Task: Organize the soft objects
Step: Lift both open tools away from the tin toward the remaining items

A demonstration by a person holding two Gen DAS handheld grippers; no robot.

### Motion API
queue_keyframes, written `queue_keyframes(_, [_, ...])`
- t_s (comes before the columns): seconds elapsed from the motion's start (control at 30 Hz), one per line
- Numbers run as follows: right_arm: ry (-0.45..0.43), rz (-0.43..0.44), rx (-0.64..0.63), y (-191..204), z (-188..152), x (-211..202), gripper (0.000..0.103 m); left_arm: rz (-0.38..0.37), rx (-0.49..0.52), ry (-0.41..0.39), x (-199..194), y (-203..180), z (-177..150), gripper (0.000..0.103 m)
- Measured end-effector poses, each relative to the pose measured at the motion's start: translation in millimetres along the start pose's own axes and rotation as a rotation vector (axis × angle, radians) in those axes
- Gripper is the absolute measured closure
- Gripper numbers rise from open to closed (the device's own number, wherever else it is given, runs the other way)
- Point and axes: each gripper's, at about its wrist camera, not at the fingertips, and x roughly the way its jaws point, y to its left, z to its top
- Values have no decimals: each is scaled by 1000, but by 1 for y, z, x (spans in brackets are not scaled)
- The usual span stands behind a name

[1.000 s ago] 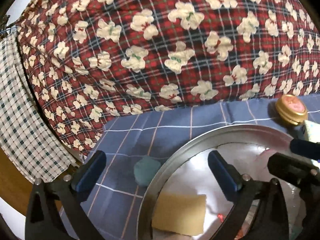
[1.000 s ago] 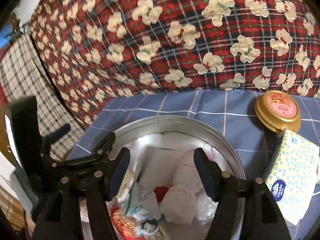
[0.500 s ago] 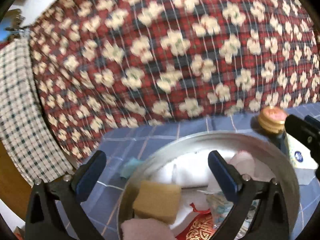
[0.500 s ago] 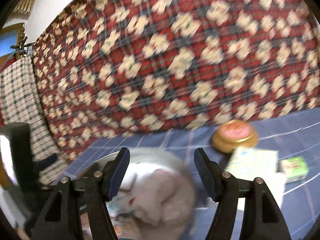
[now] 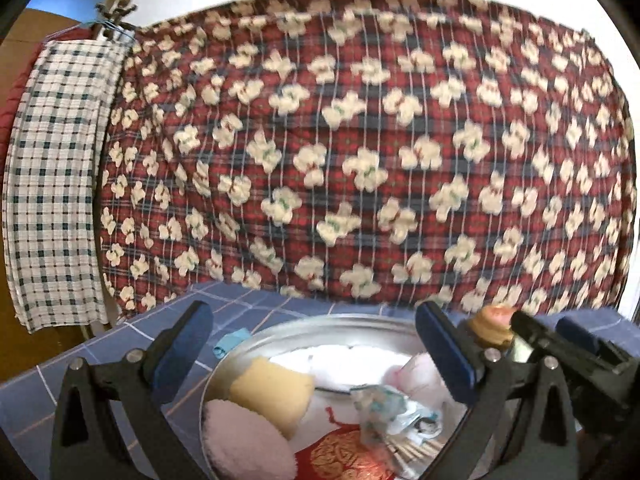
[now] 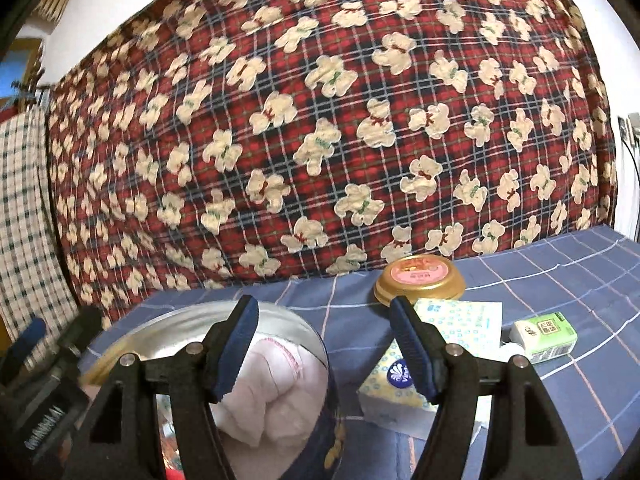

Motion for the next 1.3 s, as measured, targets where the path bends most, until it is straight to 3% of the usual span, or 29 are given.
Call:
queue_keyframes(0.1, [9,-8,-22,-1,-3,-2,33,-6,-4,-29,-7,-3,-5,0])
queue_keyframes(0.3, [11,-26,-67,-3,-7,-10,33,-17,-3,-9,-7,-7,-7,0])
queue_keyframes(0.73, [25,-48,-146,-21,-14,-26,33,-43,45,76,-10,-32,-16,0])
queue_keyframes(1.03, [-2,-113,-142,-70,-9,-48,33,-95,104,77,-23,-60,-19,0])
queue_keyframes(1.3, [-4,-212,-118,-130,-3,-61,33,-208,173,125,-30,-102,-26,0])
